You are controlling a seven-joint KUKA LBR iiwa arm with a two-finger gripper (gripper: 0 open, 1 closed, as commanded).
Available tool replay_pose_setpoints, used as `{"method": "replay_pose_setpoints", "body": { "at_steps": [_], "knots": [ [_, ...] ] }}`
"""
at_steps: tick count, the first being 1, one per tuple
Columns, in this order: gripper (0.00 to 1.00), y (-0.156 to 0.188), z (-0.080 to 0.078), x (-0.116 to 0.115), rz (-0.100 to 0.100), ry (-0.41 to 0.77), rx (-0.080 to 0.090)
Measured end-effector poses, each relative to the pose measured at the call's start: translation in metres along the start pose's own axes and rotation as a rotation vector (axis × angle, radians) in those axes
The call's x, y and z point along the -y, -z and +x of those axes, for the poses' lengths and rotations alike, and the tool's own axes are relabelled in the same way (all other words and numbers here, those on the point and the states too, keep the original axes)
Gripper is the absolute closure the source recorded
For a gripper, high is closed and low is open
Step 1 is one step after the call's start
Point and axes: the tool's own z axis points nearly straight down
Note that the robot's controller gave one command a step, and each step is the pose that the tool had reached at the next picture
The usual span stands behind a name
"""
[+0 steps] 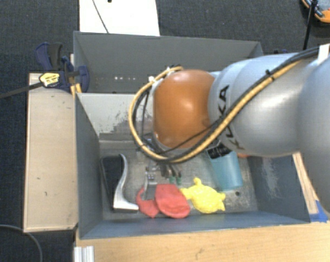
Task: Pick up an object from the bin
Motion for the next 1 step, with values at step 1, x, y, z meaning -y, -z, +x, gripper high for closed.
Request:
{"method": "replay_pose_setpoints", "body": {
  "at_steps": [1],
  "knots": [
    [0.00, 0.0046, -0.0019, 0.0012, -0.002, -0.006, 0.008]
  ]
}}
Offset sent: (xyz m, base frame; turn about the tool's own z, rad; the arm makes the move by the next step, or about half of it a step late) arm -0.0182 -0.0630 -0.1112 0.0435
